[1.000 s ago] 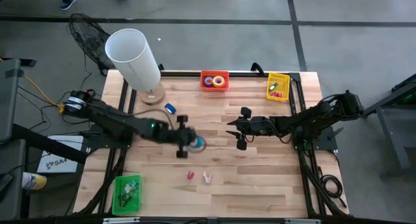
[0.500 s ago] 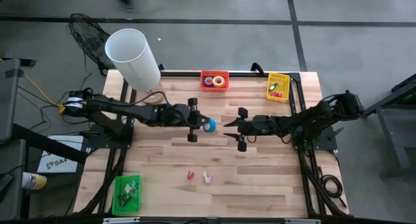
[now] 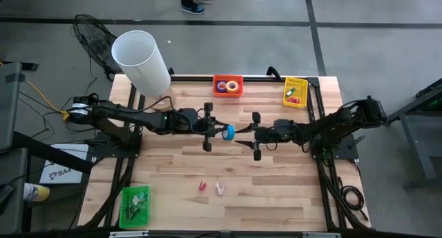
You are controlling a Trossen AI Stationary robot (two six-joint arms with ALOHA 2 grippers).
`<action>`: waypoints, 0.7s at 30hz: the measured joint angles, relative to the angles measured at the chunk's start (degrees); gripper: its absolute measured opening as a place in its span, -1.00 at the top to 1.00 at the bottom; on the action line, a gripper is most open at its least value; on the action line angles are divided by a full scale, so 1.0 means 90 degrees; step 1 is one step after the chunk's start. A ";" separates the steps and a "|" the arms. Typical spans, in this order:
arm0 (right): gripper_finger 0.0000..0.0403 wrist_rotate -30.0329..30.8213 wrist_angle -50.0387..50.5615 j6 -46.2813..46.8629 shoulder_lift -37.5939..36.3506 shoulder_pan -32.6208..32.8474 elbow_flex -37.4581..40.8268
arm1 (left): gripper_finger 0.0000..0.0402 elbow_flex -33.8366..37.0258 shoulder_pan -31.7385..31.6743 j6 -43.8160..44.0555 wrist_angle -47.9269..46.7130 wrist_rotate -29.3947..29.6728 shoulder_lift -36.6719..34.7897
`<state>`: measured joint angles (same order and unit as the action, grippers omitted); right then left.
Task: Pick and place Stapler, Stapler remover, tape
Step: Put the blue tape into the orange bin
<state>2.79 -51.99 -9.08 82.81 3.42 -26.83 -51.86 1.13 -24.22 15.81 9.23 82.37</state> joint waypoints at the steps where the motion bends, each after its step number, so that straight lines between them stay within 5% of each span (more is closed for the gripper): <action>1: 0.24 -0.0004 -0.0060 0.0000 0.0000 0.0001 0.0000 | 0.86 0.0000 0.0000 -0.0001 0.0053 0.0002 0.0000; 21: 0.24 0.0006 -0.0746 -0.0331 0.0018 0.0175 -0.0113 | 0.86 0.0000 0.0000 -0.0402 0.0524 0.0005 0.0000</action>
<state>2.85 -58.70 -12.06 82.97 4.99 -27.85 -51.86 1.13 -27.83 20.53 9.28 82.37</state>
